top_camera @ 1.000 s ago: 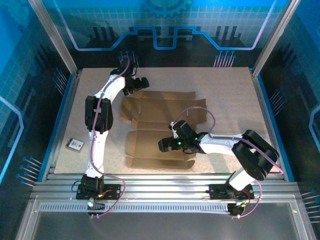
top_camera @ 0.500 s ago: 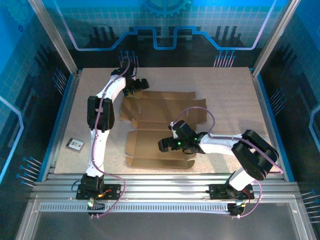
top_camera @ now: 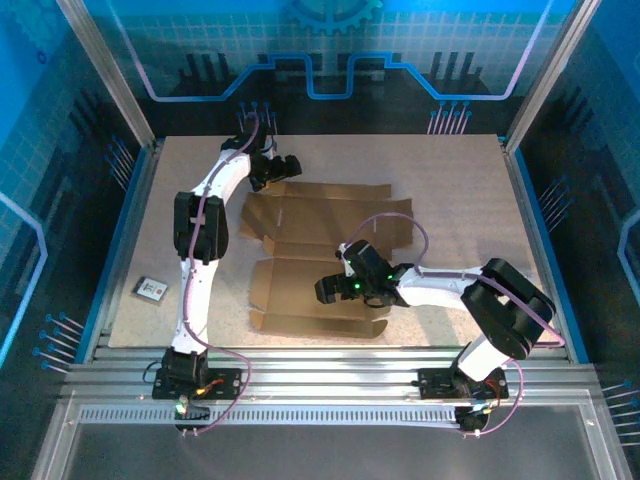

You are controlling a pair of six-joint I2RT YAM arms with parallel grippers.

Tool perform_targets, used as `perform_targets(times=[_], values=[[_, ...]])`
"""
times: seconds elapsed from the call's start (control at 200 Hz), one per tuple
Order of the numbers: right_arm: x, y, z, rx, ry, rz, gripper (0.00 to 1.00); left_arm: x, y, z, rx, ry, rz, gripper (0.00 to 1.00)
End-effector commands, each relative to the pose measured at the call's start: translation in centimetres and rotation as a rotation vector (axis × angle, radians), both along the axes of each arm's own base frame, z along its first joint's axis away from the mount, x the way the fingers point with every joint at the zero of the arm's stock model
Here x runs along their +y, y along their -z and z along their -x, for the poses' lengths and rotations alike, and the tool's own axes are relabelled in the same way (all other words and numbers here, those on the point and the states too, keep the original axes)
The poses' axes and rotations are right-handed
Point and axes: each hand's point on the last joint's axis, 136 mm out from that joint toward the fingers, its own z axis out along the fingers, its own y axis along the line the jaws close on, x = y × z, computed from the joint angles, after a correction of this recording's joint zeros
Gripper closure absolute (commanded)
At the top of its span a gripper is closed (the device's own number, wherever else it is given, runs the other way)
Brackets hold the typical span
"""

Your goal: Fold the paper box

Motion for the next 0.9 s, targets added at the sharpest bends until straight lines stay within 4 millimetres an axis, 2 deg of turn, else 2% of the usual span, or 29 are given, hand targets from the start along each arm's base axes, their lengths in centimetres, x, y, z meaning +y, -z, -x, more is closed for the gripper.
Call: perform_targets(times=[0.0, 0.25, 0.54, 0.64, 0.896], values=[[-3.7, 6.1, 5.7, 0.256, -0.015, 0.179, 0.00, -1.9, -4.6, 0.2, -0.066, 0.042, 0.062, 0.03], [-3.6, 6.2, 5.7, 0.256, -0.017, 0.181, 0.00, -3.6, -5.8, 0.3, -0.092, 0.053, 0.073, 0.04], [-3.6, 6.3, 5.7, 0.257, -0.020, 0.185, 0.00, -5.5, -5.6, 0.1, -0.098, 0.069, 0.128, 0.05], [-3.6, 6.3, 5.6, 0.258, -0.021, 0.187, 0.00, -6.2, -5.3, 0.0, -0.095, 0.080, 0.148, 0.05], [-3.6, 6.3, 5.6, 0.259, -0.020, 0.186, 0.00, -6.9, -2.5, 0.2, -0.036, 0.070, 0.150, 0.06]])
